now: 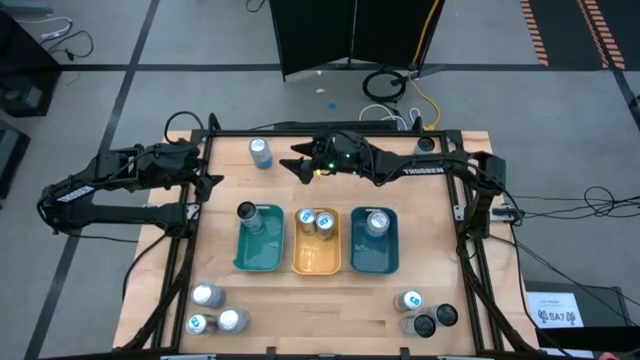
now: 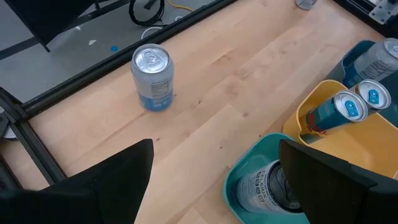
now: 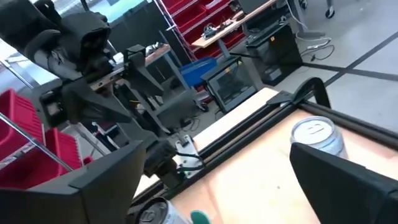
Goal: Sort soda cans
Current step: Put the top silver can into the dark green bin
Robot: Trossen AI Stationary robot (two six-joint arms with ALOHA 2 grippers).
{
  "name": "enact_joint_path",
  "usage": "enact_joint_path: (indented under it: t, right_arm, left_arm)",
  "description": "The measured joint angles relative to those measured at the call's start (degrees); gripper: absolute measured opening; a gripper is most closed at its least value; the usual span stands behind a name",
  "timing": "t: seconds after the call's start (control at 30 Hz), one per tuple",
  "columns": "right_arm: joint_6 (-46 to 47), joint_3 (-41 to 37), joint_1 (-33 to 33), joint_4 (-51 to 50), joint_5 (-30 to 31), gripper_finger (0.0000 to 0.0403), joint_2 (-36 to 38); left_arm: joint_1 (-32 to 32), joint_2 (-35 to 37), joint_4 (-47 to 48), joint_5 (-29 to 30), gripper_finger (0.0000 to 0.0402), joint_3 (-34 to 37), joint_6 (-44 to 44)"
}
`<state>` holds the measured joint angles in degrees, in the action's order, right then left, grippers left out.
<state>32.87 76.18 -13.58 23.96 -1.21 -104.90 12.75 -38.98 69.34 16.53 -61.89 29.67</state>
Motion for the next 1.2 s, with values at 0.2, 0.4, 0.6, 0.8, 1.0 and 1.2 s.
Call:
enact_joint_path:
  t: [0.2,0.4,0.6,0.8,1.0,1.2]
  right_arm:
    - [1.4,0.0,-0.1,3.1,1.3,0.0393,0.0]
    - [-2.1,2.0,-1.9,12.3,2.7,0.0392,0.0]
    - [-12.8,21.5,-3.2,-20.9,4.6,0.0391,-2.7]
    - [-13.1,50.3,-4.5,-49.0,4.5,0.0391,-16.7]
    - [-11.6,53.2,-4.8,-47.8,4.5,0.0391,-24.4]
    - [-17.2,53.0,-4.8,-47.5,7.1,0.0391,-30.0]
  left_arm:
    - [0.0,0.0,0.0,0.6,0.0354,0.0,-0.2]
    - [0.0,0.0,0.1,0.9,0.0354,0.0,-0.5]
    - [0.0,0.0,0.1,1.0,0.0354,0.0,-0.5]
    - [0.0,0.0,0.2,2.1,0.0354,0.0,-0.5]
    - [0.0,0.0,0.3,2.1,0.0355,0.0,-0.4]
    - [-0.1,0.0,0.4,2.0,0.0354,0.0,-0.4]
